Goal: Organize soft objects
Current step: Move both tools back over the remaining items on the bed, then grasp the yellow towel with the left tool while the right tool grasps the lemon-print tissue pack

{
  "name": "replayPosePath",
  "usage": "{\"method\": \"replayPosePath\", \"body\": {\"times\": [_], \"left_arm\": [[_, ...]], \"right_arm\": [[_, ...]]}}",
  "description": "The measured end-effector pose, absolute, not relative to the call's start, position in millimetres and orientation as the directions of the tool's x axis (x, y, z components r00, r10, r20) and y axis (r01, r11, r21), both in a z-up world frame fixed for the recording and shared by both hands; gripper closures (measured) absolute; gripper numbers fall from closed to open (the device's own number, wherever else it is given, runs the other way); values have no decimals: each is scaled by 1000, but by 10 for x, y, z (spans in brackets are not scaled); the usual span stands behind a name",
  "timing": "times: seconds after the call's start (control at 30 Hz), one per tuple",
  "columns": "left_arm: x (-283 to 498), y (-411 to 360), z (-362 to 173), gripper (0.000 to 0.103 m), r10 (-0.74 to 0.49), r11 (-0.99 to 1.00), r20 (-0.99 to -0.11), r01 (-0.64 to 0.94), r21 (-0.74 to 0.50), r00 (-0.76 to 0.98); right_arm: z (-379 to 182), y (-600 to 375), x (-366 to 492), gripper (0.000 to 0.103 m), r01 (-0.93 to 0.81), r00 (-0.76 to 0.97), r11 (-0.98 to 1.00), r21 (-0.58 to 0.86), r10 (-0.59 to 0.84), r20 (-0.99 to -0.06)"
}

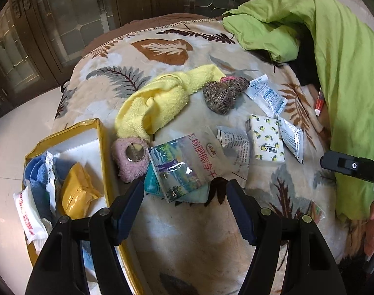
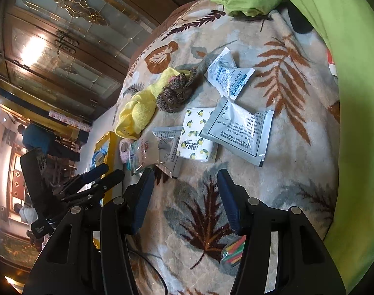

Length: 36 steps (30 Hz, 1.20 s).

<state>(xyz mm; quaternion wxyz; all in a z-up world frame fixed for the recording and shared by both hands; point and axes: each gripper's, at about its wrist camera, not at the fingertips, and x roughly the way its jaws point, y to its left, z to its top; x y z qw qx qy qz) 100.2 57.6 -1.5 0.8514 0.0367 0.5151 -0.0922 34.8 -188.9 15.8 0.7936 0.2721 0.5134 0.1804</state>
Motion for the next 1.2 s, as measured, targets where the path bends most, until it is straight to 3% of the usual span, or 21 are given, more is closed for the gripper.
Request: {"method": "replayPosePath", "body": {"times": [0.47,0.57,0.67,0.83,0.87,0.9,0.97,1.2], "left_arm": [[1019,714,-101,33,-159,979,-899,180,-92,408],[1023,777,-80,33,-161,981,-896,170,-98,413],[1054,830,-54,33,-170,981,-893,155,-115,417],[1152,911,-46,33,-188,981,-890,128,-147,417],[1183,919,-42,33,-188,981,-890,126,-149,416],[1214,924,-30,33,-189,981,-888,126,-149,419],[1290,928,17,33,-189,981,-881,132,-145,435],[1766,749,111,30,-195,957,-880,281,-74,433]], "right_arm": [[-135,-1391,903,49,99,333,861,499,444,-832],[-137,-1328,1012,42,133,356,894,428,360,-862],[-204,-1289,1139,41,156,330,915,372,306,-893],[-309,-1288,1237,39,153,314,914,376,316,-895],[-302,-1263,1248,40,128,313,925,358,305,-900],[-297,-1245,1248,49,108,315,933,343,295,-902],[-294,-1244,1235,53,65,321,949,309,273,-907],[-303,-1477,1025,54,41,311,930,364,335,-889]]}}
